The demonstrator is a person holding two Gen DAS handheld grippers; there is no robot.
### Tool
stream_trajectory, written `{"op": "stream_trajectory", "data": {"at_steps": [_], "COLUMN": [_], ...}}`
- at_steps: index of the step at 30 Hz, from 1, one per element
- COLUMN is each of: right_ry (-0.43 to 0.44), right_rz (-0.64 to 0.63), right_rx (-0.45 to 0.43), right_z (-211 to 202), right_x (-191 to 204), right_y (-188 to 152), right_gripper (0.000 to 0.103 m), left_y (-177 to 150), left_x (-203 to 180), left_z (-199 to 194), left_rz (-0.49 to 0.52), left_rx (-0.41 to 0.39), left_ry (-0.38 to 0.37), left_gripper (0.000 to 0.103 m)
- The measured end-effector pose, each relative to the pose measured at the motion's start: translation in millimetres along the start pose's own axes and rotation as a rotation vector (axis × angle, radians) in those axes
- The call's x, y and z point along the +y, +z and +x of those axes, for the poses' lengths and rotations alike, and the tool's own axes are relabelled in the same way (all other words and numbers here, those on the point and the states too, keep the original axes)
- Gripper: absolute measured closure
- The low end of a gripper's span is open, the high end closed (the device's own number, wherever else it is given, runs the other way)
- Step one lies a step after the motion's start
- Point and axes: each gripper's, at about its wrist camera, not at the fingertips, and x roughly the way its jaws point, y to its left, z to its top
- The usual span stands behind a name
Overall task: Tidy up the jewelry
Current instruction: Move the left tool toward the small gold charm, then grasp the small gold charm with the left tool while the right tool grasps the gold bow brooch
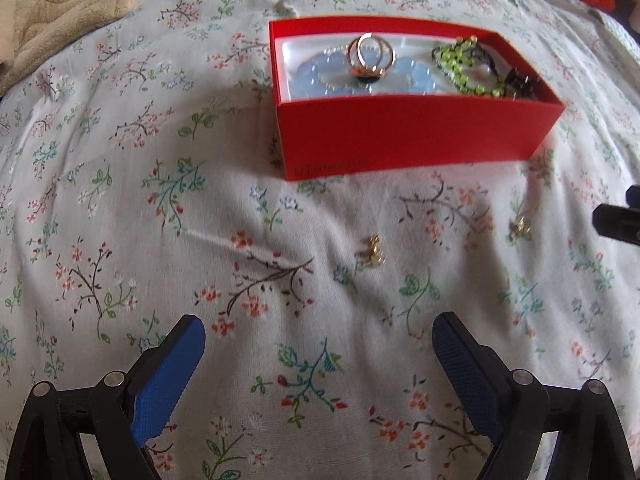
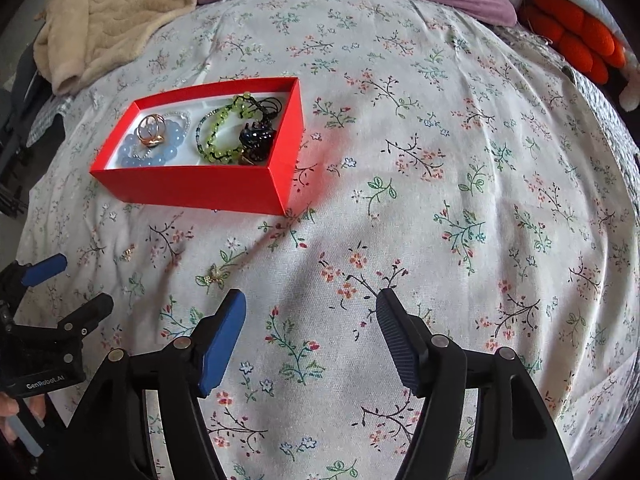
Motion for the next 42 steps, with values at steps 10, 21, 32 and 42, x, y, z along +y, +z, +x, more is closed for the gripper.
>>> {"op": "stream_trajectory", "data": {"at_steps": [10,21,32,42], "right_ry": [-0.065,-0.070,-0.066,-0.060], "right_rz": [-0.048,-0.050,-0.053,-0.046], "right_rx": [0.062,0.072,0.076,0.066], "right_z": [12.5,16.6,17.2,15.7], "right_x": [2.2,-1.2,-0.1,-0.2], "right_y": [-13.2,-13.0,-12.8,-11.5], "right_gripper": [0.032,0.032,0.032,0.032], "left_y": [-13.1,-1.0,2.3,3.7], "left_x": [-4.0,-15.4,-27.0,-22.2], "left_z": [13.5,16.3,21.4,12.9], "left_rz": [0.066,0.096,0.117,0.088], "left_rx": [-0.014,-0.165,-0.164,-0.136], "left_ry": [0.026,-0.065,-0.090,-0.101], "left_gripper": [0.009,0.052,0.097,0.098]}}
